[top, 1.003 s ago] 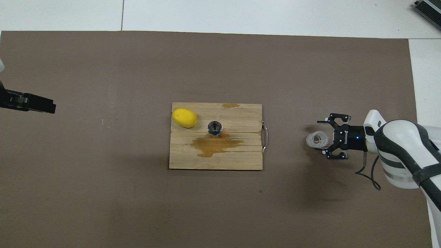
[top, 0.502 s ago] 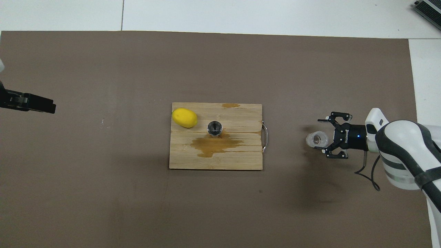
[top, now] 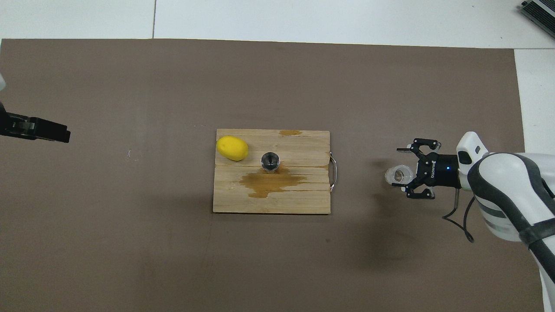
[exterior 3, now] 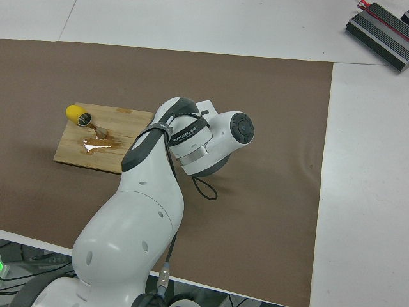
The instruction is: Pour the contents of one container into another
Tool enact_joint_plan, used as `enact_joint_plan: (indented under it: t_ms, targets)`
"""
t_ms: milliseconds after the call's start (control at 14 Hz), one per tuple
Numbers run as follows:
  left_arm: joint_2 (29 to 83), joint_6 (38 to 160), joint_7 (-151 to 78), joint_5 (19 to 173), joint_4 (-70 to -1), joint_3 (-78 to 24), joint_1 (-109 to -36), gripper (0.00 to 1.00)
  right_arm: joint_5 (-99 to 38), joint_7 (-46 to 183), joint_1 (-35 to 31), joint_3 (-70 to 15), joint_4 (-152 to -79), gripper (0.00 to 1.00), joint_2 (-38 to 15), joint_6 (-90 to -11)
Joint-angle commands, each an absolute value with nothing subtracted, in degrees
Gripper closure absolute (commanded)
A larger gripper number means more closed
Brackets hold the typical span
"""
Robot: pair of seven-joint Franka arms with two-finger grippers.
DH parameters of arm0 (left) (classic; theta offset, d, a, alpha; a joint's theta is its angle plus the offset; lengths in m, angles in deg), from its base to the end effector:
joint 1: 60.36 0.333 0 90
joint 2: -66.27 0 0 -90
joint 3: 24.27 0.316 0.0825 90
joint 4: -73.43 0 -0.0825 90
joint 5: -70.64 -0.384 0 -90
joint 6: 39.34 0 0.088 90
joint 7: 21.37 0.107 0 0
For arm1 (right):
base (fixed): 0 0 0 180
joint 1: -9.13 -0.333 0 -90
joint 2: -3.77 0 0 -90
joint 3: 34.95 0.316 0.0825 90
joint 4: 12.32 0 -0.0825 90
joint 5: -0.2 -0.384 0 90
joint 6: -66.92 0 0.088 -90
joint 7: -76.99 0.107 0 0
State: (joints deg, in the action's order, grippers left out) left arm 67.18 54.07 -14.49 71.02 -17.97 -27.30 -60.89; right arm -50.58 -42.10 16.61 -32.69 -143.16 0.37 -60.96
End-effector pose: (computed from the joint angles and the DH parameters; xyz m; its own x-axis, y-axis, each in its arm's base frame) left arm 0.5544 -0.0354 0.6271 0.9822 -0.1808 0.0512 -0.1810 -0.9835 -0.0003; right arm 0.5172 -0.0236 0.3268 0.1366 0.7731 0.6193 0.9796 -0.1984 0.0315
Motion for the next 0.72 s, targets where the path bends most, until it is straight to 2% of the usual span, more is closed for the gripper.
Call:
enact_joint_plan:
  t_ms: [0,645]
  targets:
    - [67.7,54.9,-14.1,70.0,-19.2,-26.8,-61.8,0.0,-46.1,-36.2,17.1,-32.7,-141.9,0.0,2.5,-58.9]
    - [67.6,55.6,-12.9,67.5,-19.6,-26.8,-63.3,0.0,-32.4,-10.6,17.0,-32.3,-132.4,0.0,7.2,-58.7]
